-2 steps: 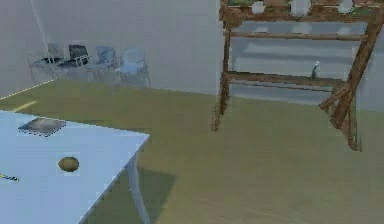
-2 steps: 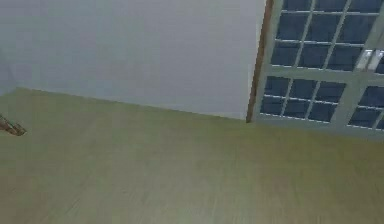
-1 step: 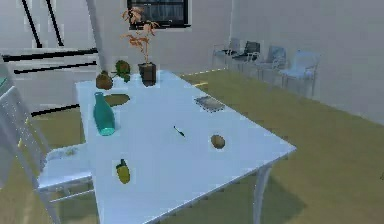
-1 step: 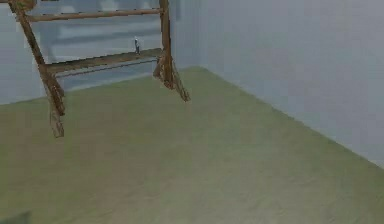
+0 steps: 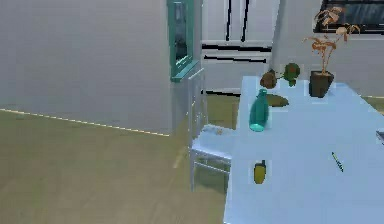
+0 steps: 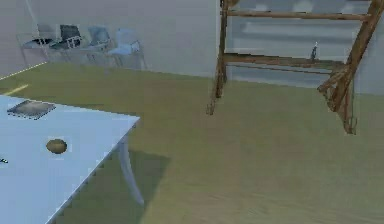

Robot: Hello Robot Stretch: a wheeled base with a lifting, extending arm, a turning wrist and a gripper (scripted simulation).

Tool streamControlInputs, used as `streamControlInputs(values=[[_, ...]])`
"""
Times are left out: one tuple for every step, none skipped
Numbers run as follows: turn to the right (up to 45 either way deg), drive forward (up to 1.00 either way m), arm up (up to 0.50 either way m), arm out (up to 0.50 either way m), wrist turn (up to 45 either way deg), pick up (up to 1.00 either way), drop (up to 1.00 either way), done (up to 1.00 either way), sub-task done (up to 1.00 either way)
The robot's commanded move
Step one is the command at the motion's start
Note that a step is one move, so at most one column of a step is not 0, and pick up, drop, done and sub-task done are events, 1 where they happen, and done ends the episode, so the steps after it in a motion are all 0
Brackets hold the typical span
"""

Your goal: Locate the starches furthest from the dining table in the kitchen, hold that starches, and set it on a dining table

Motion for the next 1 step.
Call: streamControlInputs(values=[[-45.0, 0.00, 0.00, 0.00, 0.0, 0.00, 0.00, 0.00, 0.00]])
